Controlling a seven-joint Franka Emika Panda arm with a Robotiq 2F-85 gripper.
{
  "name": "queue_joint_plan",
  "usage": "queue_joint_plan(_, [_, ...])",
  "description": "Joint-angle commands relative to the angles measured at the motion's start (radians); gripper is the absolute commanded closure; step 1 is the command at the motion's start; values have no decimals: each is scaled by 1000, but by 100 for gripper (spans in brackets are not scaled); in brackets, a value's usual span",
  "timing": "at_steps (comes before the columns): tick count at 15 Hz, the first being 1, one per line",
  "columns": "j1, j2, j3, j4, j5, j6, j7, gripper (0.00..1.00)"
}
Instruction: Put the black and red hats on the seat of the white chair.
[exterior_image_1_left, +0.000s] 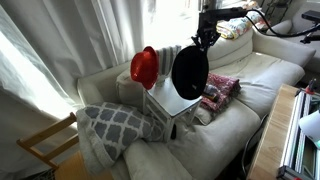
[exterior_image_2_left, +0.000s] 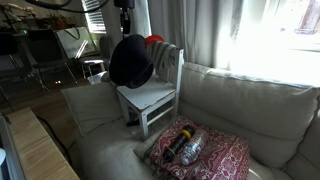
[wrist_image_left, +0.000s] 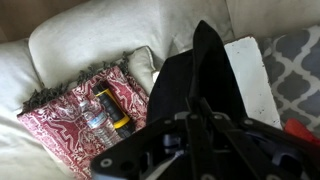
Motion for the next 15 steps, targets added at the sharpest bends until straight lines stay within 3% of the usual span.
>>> queue_joint_plan(1, [-15, 1, 23, 12, 47, -26, -51, 99])
queue_joint_plan(12, [-57, 193, 78, 60, 780, 10, -722, 99])
queue_joint_plan(15, [-81, 267, 76, 71, 914, 5, -875, 99])
